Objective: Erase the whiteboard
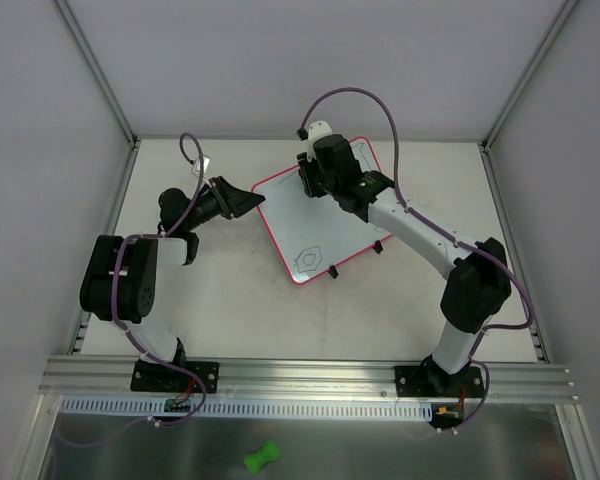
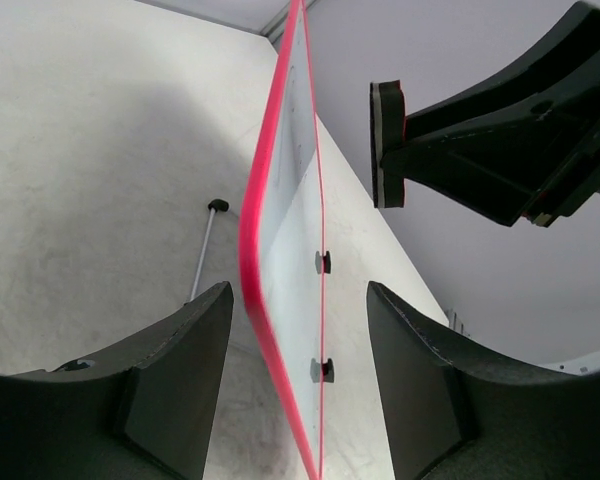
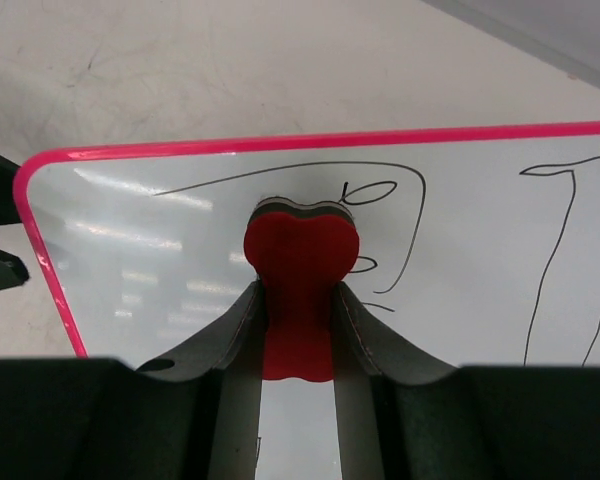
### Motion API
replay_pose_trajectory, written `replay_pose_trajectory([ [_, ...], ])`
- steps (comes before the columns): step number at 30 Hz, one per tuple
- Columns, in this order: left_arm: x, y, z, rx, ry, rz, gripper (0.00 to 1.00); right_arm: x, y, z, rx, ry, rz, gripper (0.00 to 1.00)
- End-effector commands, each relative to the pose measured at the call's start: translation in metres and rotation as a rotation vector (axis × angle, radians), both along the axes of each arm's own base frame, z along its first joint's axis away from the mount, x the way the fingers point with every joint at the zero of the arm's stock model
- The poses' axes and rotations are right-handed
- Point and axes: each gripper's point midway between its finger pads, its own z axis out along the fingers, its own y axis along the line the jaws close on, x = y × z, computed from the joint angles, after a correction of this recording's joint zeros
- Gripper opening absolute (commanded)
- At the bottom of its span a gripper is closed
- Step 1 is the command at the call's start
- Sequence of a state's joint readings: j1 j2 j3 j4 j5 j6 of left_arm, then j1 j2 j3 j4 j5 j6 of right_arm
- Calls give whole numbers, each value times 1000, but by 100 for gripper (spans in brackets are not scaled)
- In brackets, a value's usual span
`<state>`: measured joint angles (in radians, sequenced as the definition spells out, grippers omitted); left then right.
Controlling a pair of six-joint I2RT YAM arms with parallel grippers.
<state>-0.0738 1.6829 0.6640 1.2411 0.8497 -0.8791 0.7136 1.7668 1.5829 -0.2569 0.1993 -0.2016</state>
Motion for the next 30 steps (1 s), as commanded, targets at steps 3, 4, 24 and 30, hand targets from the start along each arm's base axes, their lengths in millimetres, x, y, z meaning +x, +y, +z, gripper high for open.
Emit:
replay_pose_trajectory([
  [3,17,-15,28,20,-123,-1,57,2,5,59,31,-103,67,0],
  [4,19,-17,25,16,-114,-3,56,2,5,57,28,-92,72,0],
  [24,11,-23,3,15,-86,-19,43,-7,53,37,17,-53,212,0],
  [30,7,-22,-1,25,-76,-17,39,-9,62,30,-3,-51,219,0],
])
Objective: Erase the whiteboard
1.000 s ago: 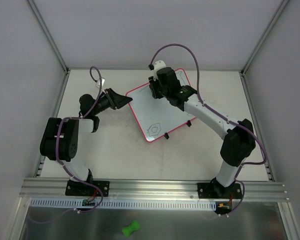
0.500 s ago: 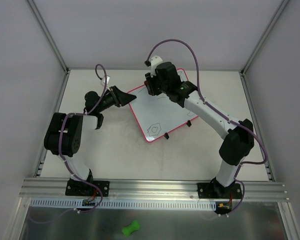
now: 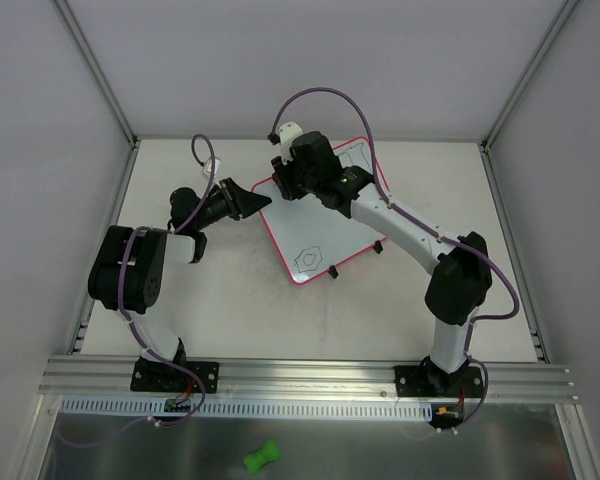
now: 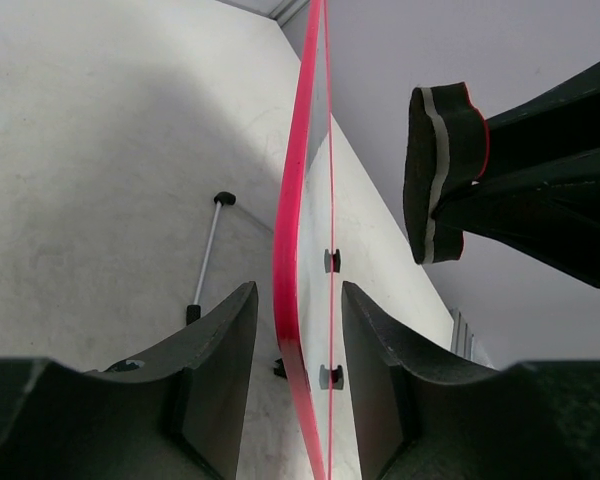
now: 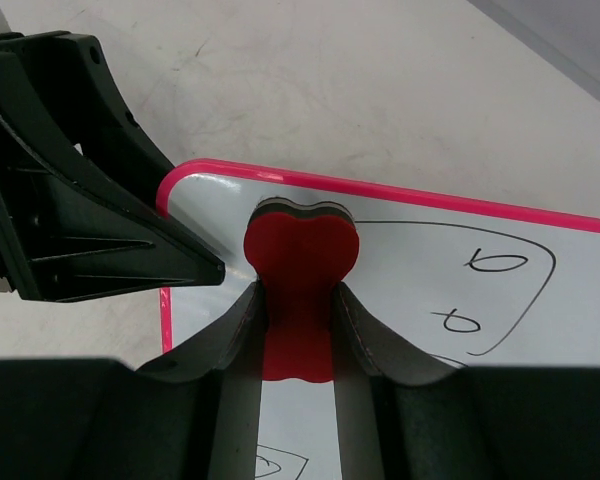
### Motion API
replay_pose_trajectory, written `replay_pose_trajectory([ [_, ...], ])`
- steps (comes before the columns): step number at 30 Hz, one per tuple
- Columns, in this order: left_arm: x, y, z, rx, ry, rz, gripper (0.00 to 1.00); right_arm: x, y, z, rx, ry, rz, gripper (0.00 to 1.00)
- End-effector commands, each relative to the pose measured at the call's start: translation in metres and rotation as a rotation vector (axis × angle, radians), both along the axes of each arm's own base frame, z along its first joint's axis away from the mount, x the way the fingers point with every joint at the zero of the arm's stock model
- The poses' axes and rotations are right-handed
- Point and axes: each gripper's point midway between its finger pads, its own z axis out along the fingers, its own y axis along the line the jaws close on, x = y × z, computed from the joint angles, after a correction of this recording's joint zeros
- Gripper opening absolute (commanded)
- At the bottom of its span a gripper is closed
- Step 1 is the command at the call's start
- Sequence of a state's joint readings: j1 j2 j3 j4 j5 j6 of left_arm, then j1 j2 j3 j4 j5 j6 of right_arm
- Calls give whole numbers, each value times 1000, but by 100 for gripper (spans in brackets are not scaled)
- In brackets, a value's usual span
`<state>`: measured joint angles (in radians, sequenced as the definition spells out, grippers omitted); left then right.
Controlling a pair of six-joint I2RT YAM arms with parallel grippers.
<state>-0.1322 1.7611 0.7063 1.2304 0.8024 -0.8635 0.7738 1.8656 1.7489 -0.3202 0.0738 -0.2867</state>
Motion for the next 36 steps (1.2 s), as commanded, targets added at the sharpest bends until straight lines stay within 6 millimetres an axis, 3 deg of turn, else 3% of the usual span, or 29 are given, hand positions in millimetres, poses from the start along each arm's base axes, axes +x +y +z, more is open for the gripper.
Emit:
replay_pose_trajectory([
  [1,-2,-2,15,16,-108,-6,38,5,7,20,14,-52,10,0],
  [9,-1,-2,13,16,-93,-6,28,7,15,9,4,-37,14,0],
  [17,0,-3,10,20,-80,-14,0,6,26,-3,-12,-26,44,0],
  [25,0,-5,9,18,-75,-26,0,9,30,-18,-65,-39,35,0],
  [30,-1,-5,9,20,-80,-29,0,29,6,-22,-134,-84,-110,0],
  [36,-2,-5,8,21,-80,-34,0,53,-30,-28,-91,-33,-242,0],
])
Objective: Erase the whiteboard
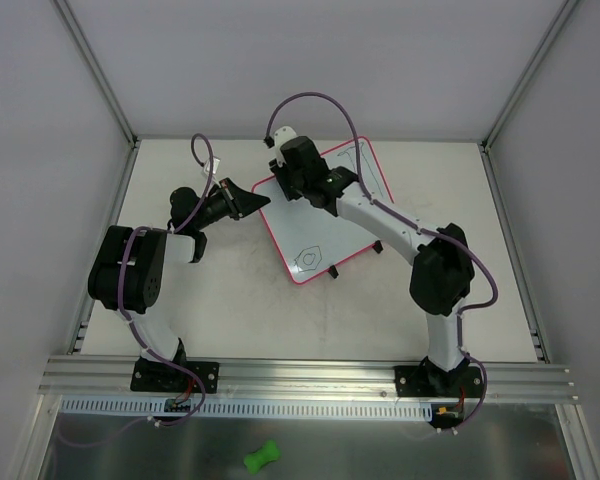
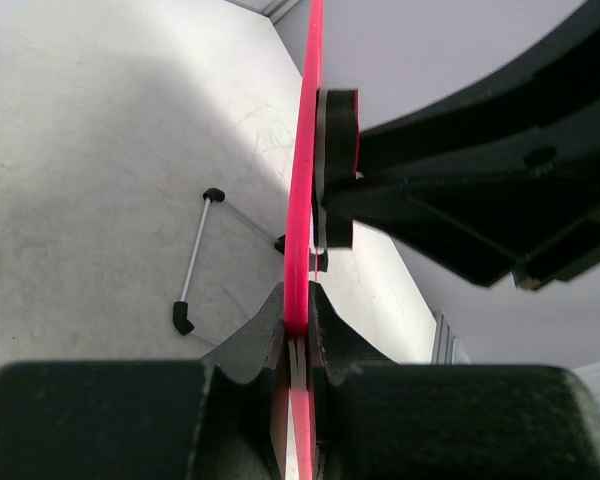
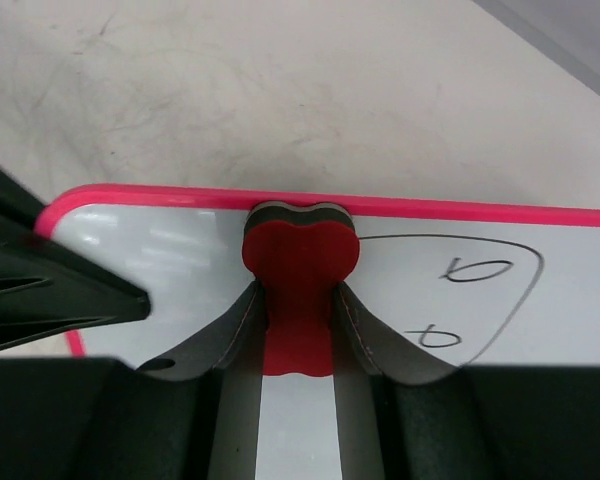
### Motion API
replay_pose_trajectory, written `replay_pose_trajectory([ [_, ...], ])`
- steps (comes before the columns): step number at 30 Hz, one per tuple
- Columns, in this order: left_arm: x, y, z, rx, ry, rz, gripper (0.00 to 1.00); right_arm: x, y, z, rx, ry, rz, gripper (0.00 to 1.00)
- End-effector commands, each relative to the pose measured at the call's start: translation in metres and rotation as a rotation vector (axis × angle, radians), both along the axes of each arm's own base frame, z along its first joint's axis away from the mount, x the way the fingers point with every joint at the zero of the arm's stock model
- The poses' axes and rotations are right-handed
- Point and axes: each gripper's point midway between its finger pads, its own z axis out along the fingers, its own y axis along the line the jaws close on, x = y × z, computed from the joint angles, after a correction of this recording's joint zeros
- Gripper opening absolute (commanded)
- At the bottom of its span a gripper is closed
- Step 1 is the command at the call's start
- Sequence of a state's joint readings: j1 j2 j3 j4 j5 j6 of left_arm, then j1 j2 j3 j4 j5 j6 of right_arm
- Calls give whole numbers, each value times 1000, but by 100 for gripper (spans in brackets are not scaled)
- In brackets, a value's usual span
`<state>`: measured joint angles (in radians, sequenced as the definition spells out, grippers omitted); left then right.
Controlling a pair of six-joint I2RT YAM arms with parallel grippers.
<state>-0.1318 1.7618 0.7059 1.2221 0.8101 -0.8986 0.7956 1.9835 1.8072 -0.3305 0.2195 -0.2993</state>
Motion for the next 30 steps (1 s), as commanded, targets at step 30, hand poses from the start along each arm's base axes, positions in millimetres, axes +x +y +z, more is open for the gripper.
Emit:
replay_pose_trajectory([
  [30,-1,-6,9,54,-133,-25,0,34,-46,10,76,8,-57,0],
])
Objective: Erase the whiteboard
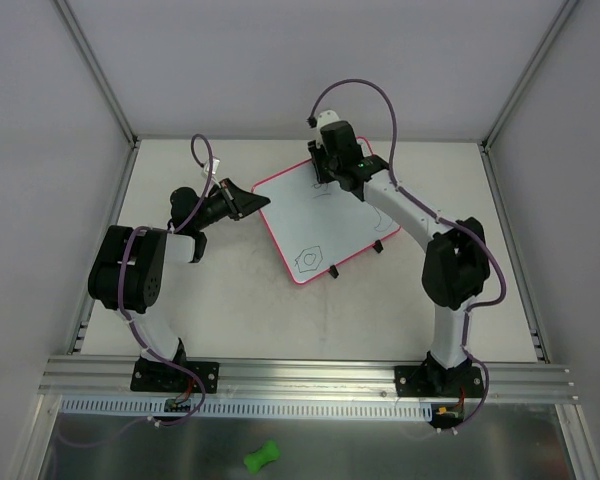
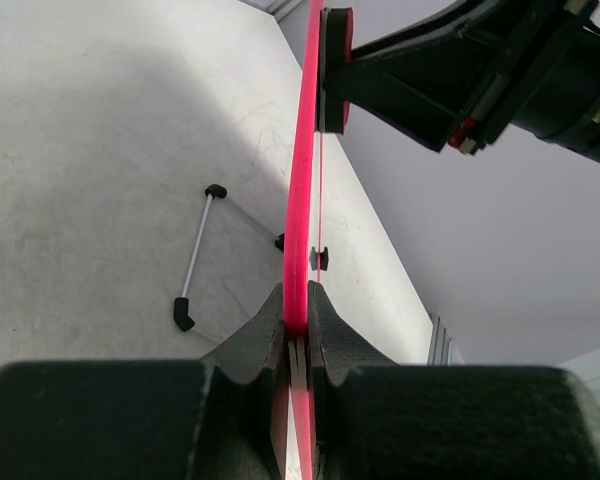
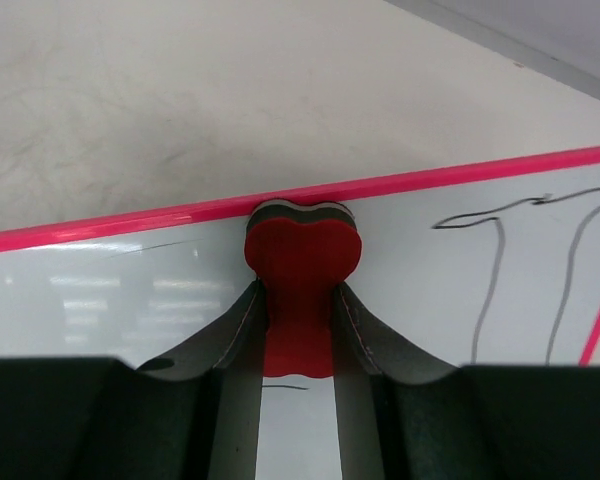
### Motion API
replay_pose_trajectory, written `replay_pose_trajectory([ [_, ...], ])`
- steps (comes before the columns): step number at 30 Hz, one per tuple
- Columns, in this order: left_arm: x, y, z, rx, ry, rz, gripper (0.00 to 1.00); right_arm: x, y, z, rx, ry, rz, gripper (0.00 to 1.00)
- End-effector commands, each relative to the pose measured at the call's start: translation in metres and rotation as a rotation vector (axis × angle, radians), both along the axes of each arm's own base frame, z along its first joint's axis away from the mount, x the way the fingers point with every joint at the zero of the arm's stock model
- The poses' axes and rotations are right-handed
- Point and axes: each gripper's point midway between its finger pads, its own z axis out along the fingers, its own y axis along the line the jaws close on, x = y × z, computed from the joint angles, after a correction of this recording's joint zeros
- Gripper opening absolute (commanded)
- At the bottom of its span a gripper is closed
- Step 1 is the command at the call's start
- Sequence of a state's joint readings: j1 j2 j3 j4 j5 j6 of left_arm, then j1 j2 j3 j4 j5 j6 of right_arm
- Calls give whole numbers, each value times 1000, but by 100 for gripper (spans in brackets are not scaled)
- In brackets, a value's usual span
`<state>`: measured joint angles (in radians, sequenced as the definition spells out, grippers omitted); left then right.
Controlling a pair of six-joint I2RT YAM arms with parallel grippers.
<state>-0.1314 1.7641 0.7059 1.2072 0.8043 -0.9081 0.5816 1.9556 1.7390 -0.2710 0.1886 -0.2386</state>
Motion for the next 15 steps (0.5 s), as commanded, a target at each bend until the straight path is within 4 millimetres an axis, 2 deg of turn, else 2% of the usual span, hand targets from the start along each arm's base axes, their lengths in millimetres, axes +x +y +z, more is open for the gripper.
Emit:
replay_pose_trajectory([
  [1,-2,-7,12,61,-159,-33,0,-35,53,16,-4,-25,186,0],
  [2,-2,-7,12,61,-161,-30,0,-44,66,16,-9,-29,220,0],
  [5,-2,-9,12,62,-161,-36,0,-62,90,16,-20,-35,291,0],
  [8,-2,-9,12,62,-161,-36,0,-75,105,11,-59,-46,337,0],
  [11,-2,-10,12,63,-161,-37,0,-79,111,4,-72,-39,350,0],
  [15,-3,-10,12,65,-164,-40,0,-69,100,6,-94,-56,280,0],
])
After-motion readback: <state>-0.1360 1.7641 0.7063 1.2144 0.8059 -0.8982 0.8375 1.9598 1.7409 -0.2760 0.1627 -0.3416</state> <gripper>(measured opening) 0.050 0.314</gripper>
